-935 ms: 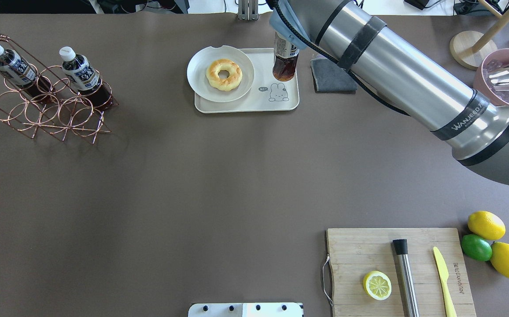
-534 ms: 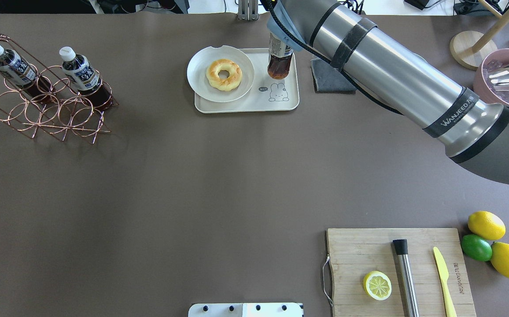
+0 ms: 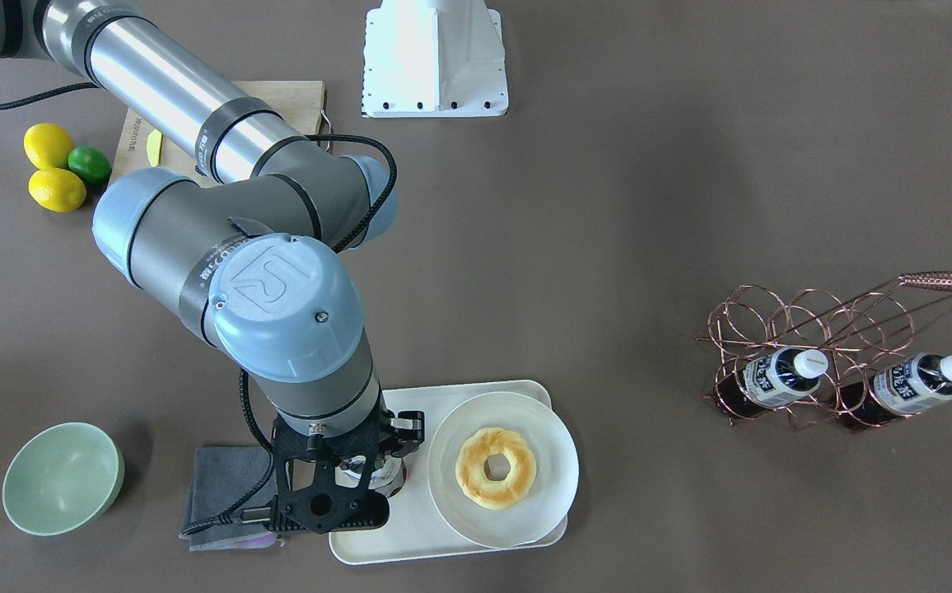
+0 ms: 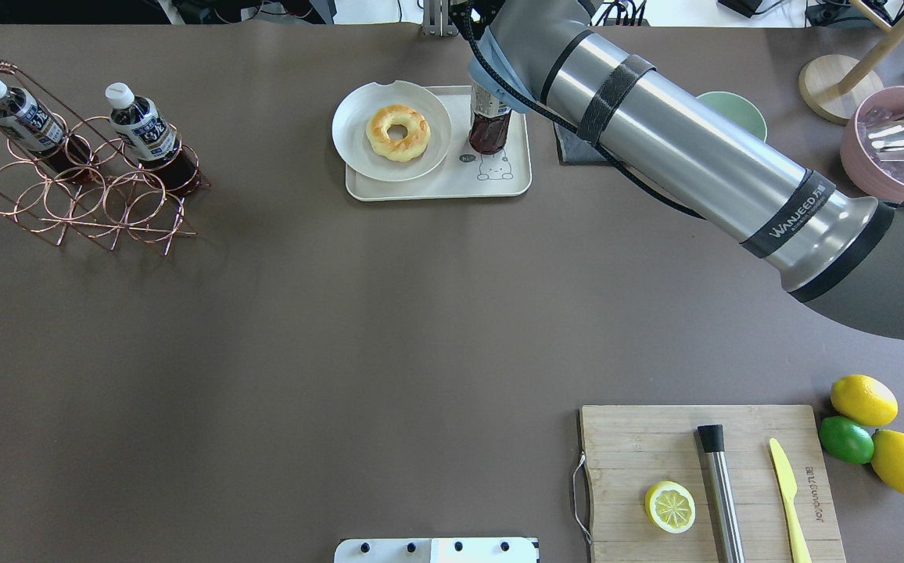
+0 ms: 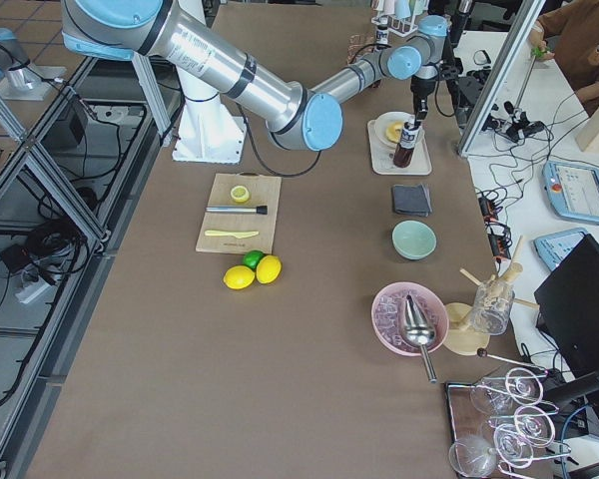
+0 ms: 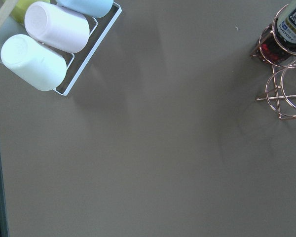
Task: Place tea on tray
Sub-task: 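Lower the bottle onto the tray beside the plate and open the right gripper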
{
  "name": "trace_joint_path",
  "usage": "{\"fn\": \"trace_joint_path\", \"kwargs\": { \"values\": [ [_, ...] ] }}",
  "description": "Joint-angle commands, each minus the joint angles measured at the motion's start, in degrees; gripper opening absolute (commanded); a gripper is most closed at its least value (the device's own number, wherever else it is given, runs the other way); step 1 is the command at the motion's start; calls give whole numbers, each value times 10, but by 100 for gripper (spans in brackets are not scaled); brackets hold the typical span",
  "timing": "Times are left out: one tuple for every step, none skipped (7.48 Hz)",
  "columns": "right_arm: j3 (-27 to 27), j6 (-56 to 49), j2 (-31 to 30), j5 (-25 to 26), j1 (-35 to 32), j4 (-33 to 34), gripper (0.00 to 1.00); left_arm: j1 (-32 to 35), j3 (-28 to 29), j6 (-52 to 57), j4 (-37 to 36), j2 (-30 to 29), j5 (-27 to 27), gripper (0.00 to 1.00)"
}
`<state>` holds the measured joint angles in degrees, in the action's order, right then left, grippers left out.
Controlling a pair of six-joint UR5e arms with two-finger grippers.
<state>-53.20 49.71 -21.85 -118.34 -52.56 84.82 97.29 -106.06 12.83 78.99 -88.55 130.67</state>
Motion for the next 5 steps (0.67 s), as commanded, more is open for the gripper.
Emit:
{"fn": "trace_joint_path", "kwargs": {
  "values": [
    [0, -2, -2, 1, -1, 0, 38, 0, 8, 0, -1, -9, -1, 98],
    [-1, -4, -2, 1, -1, 0, 99, 0, 10, 0, -1, -12, -1, 98],
    [-5, -6, -2, 1, -3, 0, 100, 0, 13, 0, -1, -14, -1, 98],
    [-17, -4, -3, -1, -6, 3, 100, 0, 15, 0, -1, -15, -1, 98],
    [-43, -2, -6, -7, -12, 20, 100, 0, 15, 0, -1, -15, 0, 98]
  ]
}}
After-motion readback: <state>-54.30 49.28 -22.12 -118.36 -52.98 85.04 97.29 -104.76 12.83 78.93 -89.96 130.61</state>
